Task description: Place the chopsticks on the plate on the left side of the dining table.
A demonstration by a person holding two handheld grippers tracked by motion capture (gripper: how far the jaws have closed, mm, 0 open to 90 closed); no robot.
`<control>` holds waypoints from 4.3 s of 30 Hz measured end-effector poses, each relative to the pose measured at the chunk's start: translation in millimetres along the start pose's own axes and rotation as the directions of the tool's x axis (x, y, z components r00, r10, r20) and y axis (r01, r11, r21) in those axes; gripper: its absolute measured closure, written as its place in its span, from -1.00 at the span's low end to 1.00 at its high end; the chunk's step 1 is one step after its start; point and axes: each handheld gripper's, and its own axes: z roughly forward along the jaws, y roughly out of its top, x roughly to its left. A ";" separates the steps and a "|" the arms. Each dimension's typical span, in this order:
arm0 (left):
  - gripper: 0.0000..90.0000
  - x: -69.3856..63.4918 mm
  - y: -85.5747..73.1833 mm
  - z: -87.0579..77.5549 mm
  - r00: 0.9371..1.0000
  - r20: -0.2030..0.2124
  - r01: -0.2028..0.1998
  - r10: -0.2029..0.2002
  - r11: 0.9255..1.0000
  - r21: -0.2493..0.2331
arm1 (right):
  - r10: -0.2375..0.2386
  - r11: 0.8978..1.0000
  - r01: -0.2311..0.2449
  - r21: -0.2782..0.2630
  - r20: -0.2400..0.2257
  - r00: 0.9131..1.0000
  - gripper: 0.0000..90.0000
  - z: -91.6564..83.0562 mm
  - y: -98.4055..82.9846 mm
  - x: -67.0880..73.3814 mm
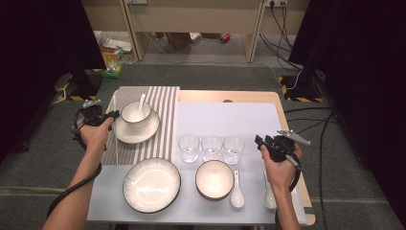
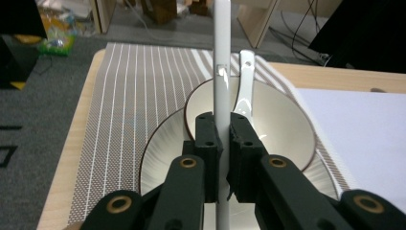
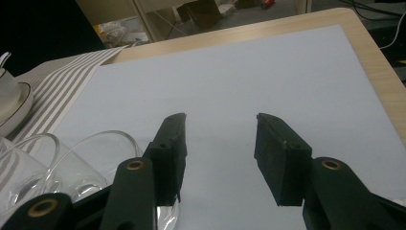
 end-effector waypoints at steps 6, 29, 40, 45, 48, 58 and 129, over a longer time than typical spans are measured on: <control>0.85 9.0 -0.5 17.6 0.999 -0.028 0.048 -0.047 0.997 0.052 | -0.005 1.000 0.005 0.002 -0.001 1.000 0.22 1.4 -1.1 -0.6; 0.84 21.2 -13.3 52.4 0.994 -0.099 0.063 -0.048 0.986 0.155 | -0.033 0.999 0.033 0.028 -0.006 0.999 0.24 8.3 -5.3 4.1; 0.83 24.0 -16.8 56.4 0.993 -0.113 0.059 -0.040 0.983 0.175 | -0.048 0.998 0.048 0.031 -0.006 0.999 0.25 10.1 -6.0 6.2; 0.82 23.3 -17.8 58.4 0.993 -0.116 0.056 -0.035 0.981 0.185 | -0.047 0.998 0.047 0.031 -0.005 0.999 0.26 9.7 -6.1 6.1; 0.81 22.7 -18.3 58.9 0.993 -0.117 0.050 -0.029 0.981 0.187 | -0.043 0.999 0.043 0.031 -0.008 0.999 0.26 10.0 -6.7 5.9; 0.76 20.8 -16.4 58.0 0.993 -0.118 0.046 -0.024 0.980 0.193 | -0.049 0.998 0.049 0.035 -0.008 0.999 0.26 11.0 -7.3 6.4; 0.73 37.2 -54.3 -21.4 0.994 -0.003 -0.102 0.109 0.933 0.346 | -0.032 0.999 0.032 0.043 0.000 1.000 0.27 7.2 -7.5 4.5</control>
